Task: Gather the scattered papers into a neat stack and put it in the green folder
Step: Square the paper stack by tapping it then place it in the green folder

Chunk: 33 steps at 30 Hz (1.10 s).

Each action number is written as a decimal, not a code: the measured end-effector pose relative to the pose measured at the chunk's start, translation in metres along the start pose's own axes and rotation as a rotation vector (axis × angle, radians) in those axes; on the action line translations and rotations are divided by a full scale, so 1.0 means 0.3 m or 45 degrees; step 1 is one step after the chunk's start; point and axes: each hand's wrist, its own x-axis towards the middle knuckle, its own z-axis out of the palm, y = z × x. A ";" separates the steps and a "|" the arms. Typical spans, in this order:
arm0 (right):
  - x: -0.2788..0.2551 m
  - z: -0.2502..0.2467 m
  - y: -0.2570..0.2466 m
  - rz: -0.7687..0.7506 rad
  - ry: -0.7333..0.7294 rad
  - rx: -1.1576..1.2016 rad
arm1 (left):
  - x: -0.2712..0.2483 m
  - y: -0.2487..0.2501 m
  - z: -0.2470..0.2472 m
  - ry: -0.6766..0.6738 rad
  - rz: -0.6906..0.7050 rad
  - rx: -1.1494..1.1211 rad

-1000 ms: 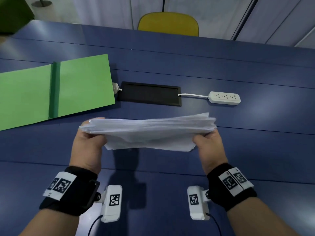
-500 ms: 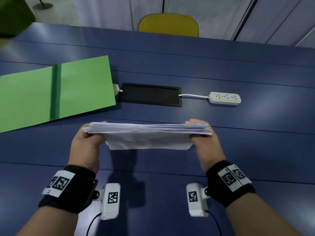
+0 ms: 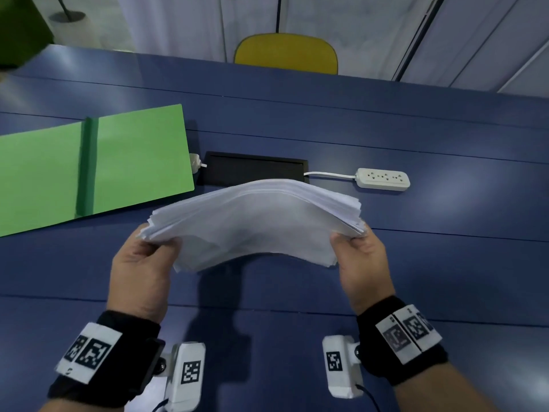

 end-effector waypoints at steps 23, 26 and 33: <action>0.044 0.026 0.052 0.213 0.069 0.037 | 0.050 -0.046 0.019 0.104 -0.205 -0.179; 0.029 0.037 0.053 0.222 0.087 -0.002 | 0.039 -0.038 0.023 0.126 -0.184 -0.144; 0.038 0.022 0.063 0.172 0.153 -0.013 | 0.049 -0.023 0.015 0.089 -0.071 -0.153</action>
